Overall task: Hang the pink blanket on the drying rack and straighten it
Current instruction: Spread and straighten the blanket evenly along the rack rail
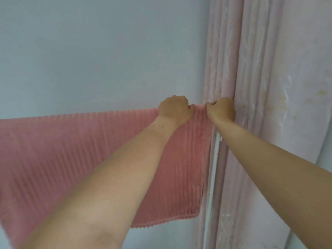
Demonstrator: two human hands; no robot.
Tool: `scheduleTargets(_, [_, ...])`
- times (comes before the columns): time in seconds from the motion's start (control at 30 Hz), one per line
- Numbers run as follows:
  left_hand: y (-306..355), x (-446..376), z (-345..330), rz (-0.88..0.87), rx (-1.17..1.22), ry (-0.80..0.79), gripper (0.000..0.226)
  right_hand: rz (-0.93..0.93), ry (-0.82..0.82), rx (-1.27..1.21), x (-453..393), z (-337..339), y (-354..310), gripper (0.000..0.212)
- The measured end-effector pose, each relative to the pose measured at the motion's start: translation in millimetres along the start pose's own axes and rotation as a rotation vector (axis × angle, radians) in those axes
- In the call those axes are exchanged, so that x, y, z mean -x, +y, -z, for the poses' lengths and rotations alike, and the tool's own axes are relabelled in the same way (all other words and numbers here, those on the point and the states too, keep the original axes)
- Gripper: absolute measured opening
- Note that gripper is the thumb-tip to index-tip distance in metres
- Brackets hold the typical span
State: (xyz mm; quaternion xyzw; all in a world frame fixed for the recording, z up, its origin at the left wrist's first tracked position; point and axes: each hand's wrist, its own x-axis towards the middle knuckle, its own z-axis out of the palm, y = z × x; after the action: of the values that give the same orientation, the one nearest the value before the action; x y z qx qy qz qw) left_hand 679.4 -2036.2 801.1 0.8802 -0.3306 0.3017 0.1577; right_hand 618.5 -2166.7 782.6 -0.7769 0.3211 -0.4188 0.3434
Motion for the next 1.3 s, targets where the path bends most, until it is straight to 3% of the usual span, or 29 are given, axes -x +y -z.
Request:
scheduleTargets(0.17, [-20.1,-14.0,14.5,-0.144,0.174,-0.327,0.049,-0.039,-0.049,0.074,-5.4,0.6,-22.2,0.019])
scheduleTargets(0.3, [-35.2,-23.4,19.5,-0.095,0.41,-0.376,0.026,0.003,0.047,0.127,1.8,-8.5,-32.8,0.018])
scheduleTargets(0.33, [-38.2,-24.3,21.2,-0.047,0.517,-0.41,0.047,0.037,0.08,0.143,6.6,-8.9,-37.5,0.019])
scheduleTargets(0.43, [-42.6,-22.4,26.6,0.013,0.953,-0.511,0.086,0.305,0.167,0.15,23.0,-9.2,-56.7,0.02])
scheduleTargets(0.5, [-42.1,-21.8,26.0,-0.018,1.126,-0.523,0.085,0.506,0.16,0.114,33.6,-11.6,-67.7,0.022])
scheduleTargets(0.53, [-40.2,-20.1,26.2,-0.043,1.15,-0.505,0.073,0.572,0.141,0.12,38.0,-14.3,-71.3,0.022])
scheduleTargets(0.6, [-37.3,-14.7,29.5,-0.049,1.113,-0.45,0.039,0.629,0.133,0.121,50.6,-19.0,-75.3,0.02])
scheduleTargets(0.63, [-37.3,-14.6,30.2,-0.061,1.064,-0.433,0.033,0.624,0.146,0.093,55.5,-21.4,-73.8,0.021])
scheduleTargets(0.7, [-41.7,-16.3,31.4,-0.163,0.826,-0.38,0.031,0.542,0.136,0.032,62.2,-26.2,-62.6,0.028])
scheduleTargets(0.77, [-47.7,-17.9,30.2,-0.278,0.48,-0.293,0.028,0.462,0.016,-0.002,68.3,-30.6,-50.5,0.039])
scheduleTargets(0.87, [-65.7,-15.0,29.1,-0.262,0.236,-0.175,0.025,0.433,-0.152,-0.04,79.3,-33.2,-41.6,0.055])
scheduleTargets(0.93, [-84.3,-12.5,31.7,-0.251,0.123,-0.102,0.025,0.46,-0.142,0.057,75.3,-35.1,-35.3,0.047])
scheduleTargets(1.03, [-111.0,-9.3,39.8,-0.288,0.084,-0.089,0.028,0.519,-0.062,0.243,59.3,-39.1,-23.7,0.032])
scheduleTargets(1.17, [-122.2,-0.5,45.9,-0.346,0.143,-0.151,0.015,0.465,-0.038,0.248,47.9,-33.8,-23.6,0.026])
scheduleTargets(1.3, [-120.1,4.0,49.1,-0.312,0.046,0.015,0.014,0.414,0.096,0.365,37.2,-13.2,-15.6,0.018])
